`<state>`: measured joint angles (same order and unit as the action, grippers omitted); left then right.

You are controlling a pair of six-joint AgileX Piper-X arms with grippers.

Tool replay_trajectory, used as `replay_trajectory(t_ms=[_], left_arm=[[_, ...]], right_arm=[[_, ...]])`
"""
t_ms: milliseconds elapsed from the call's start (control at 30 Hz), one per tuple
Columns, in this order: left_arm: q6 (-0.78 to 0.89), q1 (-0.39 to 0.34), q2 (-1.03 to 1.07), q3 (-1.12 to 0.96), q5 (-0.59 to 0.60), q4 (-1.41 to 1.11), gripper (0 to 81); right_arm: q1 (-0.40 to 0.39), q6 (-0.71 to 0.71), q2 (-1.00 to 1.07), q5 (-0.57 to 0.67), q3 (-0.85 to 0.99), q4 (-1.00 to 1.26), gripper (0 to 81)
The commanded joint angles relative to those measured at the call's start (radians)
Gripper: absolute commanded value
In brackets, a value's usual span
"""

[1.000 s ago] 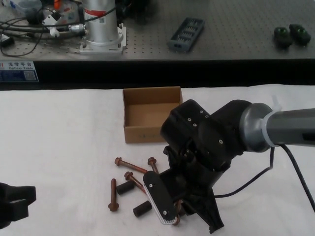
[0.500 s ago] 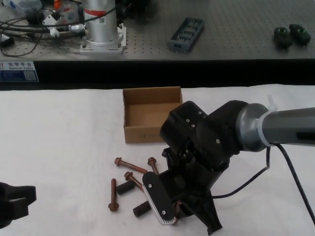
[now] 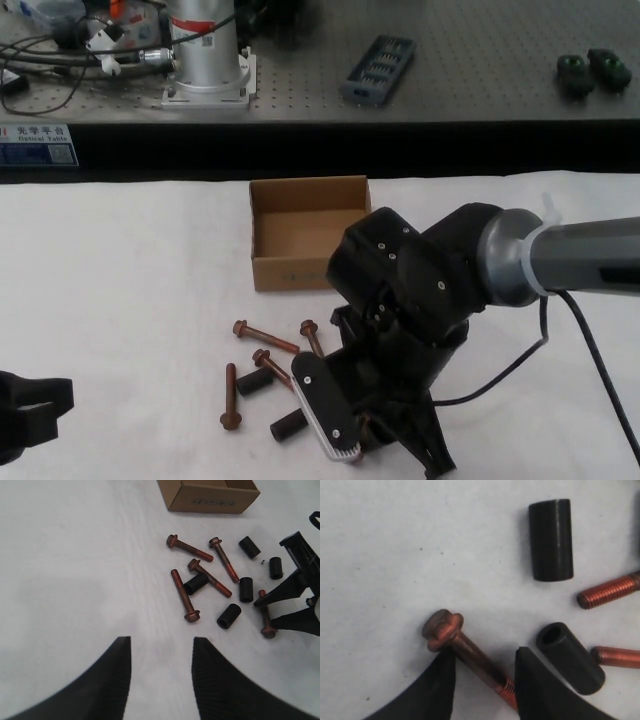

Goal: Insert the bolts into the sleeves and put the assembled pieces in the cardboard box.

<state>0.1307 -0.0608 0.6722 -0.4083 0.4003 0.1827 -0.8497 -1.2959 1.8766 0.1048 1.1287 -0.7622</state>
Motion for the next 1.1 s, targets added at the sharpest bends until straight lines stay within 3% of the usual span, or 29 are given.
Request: replay_trajectory(t_ms=[0,133,200,500,633,833,1067], left_arm=[[0.013,0.002,0.001,-0.009,0.007,0.005,29.4],[0.013,0.002,0.001,-0.009,0.007,0.005,29.4],[0.013,0.002,0.001,-0.009,0.007,0.005,29.4],[0.013,0.002,0.001,-0.009,0.007,0.005,29.4],[0.013,0.002,0.001,-0.009,0.007,0.005,29.4],[0.011,0.002,0.001,-0.009,0.013,-0.004,29.4],[-0.094,-0.008,0.001,-0.011,0.154,-0.005,29.4]], right_arm=[[-0.003,0.001,0.022,0.055,-0.007,-0.087,29.5],[-0.003,0.012,0.022,0.070,-0.007,-0.115,29.5],[-0.003,0.086,0.022,0.058,-0.007,-0.111,28.8],[-0.003,0.240,0.022,-0.042,-0.007,-0.072,9.7],[-0.003,0.449,0.022,-0.097,-0.007,-0.038,6.4],[-0.003,0.876,0.009,-0.096,-0.007,0.025,5.1],[-0.001,1.221,-0.077,-0.092,-0.009,0.104,5.1]])
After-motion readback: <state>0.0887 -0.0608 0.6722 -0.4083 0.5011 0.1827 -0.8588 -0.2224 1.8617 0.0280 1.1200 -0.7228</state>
